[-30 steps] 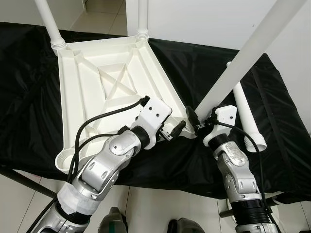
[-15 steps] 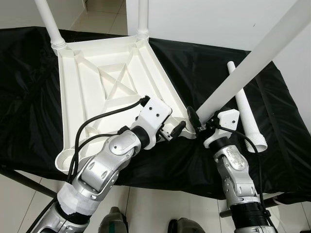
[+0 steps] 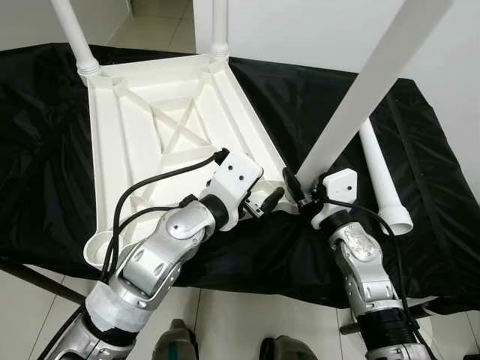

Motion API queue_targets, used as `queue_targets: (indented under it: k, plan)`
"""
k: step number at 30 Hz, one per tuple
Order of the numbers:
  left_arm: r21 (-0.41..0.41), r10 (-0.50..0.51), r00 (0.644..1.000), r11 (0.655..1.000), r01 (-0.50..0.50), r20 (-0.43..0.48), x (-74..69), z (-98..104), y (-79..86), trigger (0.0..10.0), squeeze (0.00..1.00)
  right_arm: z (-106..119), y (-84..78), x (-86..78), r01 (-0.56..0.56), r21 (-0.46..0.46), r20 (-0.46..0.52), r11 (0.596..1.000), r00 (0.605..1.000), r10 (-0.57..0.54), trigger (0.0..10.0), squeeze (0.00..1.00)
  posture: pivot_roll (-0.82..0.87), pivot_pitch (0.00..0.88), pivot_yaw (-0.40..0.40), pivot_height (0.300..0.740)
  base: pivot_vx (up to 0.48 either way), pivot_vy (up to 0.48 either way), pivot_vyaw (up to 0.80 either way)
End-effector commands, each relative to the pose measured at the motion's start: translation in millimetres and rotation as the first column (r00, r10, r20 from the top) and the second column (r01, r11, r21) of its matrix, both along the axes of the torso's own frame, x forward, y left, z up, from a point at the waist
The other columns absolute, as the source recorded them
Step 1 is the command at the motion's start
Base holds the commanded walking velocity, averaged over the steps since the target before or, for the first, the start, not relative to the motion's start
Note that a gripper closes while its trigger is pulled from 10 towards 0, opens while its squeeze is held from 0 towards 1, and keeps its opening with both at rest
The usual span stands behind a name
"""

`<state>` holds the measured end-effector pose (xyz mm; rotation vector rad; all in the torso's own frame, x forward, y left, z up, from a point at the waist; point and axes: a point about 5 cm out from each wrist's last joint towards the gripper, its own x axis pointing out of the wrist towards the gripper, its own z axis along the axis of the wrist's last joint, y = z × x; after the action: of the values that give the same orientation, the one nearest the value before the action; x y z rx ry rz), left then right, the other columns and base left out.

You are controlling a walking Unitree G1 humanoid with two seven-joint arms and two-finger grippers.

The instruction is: Building children table

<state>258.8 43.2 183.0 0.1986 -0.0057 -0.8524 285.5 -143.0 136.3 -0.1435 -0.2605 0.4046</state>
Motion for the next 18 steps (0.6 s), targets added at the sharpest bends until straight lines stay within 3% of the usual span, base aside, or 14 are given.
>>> queue_targets:
  k: [1,18]
  plan:
    - [0.001,-0.085,0.996,0.996,0.085,-0.003,-5.2,3.5,-2.2,10.0,0.0,-9.4,-0.4,-0.1,-0.007,-0.03,-0.039,1.0,0.999,0.006,10.0,0.0,0.09,0.08,0.008,0.74,0.0,0.0,0.0]
    - [0.003,-0.085,0.996,0.996,0.085,-0.014,-8.3,2.6,-2.4,10.0,0.0,-14.7,0.1,2.6,0.001,0.001,-0.147,1.0,0.989,-0.001,10.0,0.0,0.08,0.092,-0.002,0.74,0.0,0.0,0.0]
